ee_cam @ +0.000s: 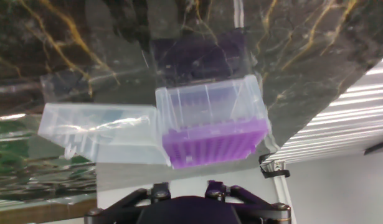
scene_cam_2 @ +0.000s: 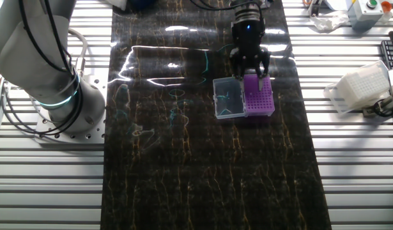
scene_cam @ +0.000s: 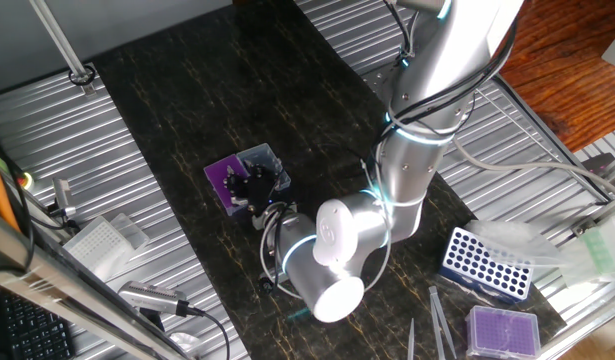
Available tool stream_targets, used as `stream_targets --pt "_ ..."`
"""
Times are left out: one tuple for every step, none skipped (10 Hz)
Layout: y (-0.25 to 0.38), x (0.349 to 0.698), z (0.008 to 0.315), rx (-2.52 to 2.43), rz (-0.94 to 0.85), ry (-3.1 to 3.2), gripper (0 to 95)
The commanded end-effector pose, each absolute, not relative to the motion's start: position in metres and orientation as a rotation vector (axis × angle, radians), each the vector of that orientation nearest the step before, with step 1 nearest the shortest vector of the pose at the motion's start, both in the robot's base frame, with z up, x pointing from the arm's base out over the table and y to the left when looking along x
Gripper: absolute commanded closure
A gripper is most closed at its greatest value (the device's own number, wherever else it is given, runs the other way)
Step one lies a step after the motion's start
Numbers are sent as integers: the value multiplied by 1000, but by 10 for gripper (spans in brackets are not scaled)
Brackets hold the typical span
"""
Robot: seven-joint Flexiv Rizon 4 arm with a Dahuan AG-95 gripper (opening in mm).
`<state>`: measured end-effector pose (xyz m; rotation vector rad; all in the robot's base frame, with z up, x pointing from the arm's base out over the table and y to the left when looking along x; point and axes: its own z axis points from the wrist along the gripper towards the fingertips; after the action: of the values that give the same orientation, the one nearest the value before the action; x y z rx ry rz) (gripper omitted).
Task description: Insert a small pipette tip into the holder for small pipette tips
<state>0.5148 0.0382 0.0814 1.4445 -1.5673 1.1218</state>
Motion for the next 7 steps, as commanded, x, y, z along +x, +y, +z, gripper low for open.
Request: stream_targets --pt "33 508 101 1466 1061 -1888 950" --pt "32 506 106 1422 1033 -2005 950" --pt "32 504 110 1384 1009 -2083 950" --pt "32 503 115 1362 1001 -2130 950" --pt "32 502 118 1337 995 -2167 950" --pt "33 502 120 1315 990 -2195 950" --pt "33 501 123 1269 973 -2243 950"
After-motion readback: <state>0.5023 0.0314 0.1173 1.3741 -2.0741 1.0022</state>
